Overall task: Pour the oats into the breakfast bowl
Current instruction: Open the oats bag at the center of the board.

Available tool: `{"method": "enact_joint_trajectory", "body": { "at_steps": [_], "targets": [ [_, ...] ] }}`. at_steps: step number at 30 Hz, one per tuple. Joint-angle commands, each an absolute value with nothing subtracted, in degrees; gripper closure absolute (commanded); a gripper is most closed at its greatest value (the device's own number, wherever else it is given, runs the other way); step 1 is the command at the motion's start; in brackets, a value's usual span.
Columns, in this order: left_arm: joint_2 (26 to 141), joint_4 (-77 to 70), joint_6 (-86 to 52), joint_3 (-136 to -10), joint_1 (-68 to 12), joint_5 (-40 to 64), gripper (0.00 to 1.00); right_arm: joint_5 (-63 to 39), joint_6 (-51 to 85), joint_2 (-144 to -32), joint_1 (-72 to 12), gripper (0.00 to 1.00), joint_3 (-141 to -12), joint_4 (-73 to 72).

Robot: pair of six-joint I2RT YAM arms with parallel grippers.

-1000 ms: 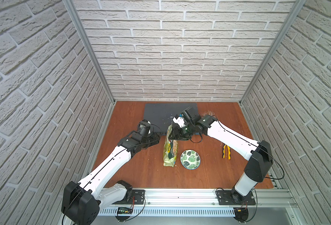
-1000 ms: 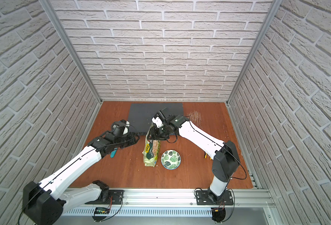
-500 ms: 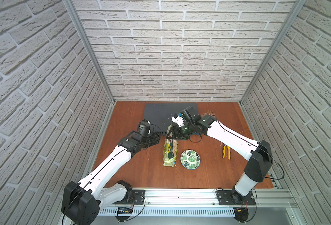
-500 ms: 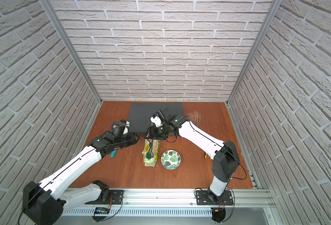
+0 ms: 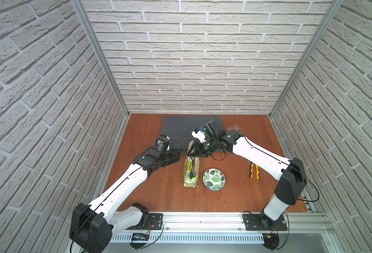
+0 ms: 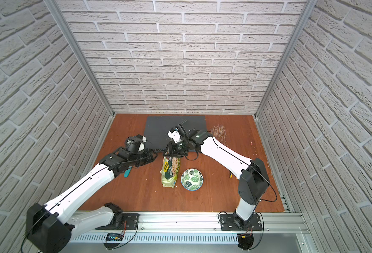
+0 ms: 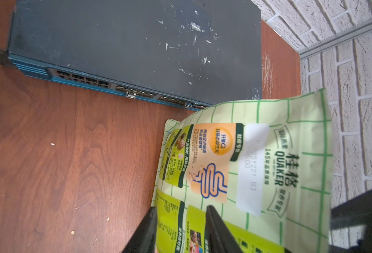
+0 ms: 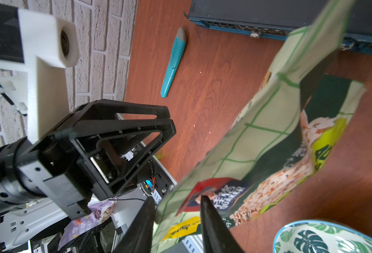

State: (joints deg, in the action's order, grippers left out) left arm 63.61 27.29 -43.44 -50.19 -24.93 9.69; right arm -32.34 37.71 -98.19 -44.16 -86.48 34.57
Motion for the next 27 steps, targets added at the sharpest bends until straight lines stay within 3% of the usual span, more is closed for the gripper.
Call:
{"method": "enact_joint_trajectory", "body": {
  "at_steps": [1, 11, 27],
  "targets": [
    [63.04, 22.18, -43.12, -49.8, -25.29, 14.64, 0.6, -35.25, 39.37, -97.32, -44.35, 0.68, -84.63, 30.38],
    [58.28, 20.42, -43.61, -46.96, -25.41, 18.05, 0.57, -34.99, 38.1, -93.65, -42.04, 0.53, -82.45, 31.4],
    [61.79, 20.24, -43.11, -48.03, -26.46, 16.01, 0.58, -35.07, 38.45, -94.66, -41.92, 0.48, -83.38, 32.85]
  ]
}}
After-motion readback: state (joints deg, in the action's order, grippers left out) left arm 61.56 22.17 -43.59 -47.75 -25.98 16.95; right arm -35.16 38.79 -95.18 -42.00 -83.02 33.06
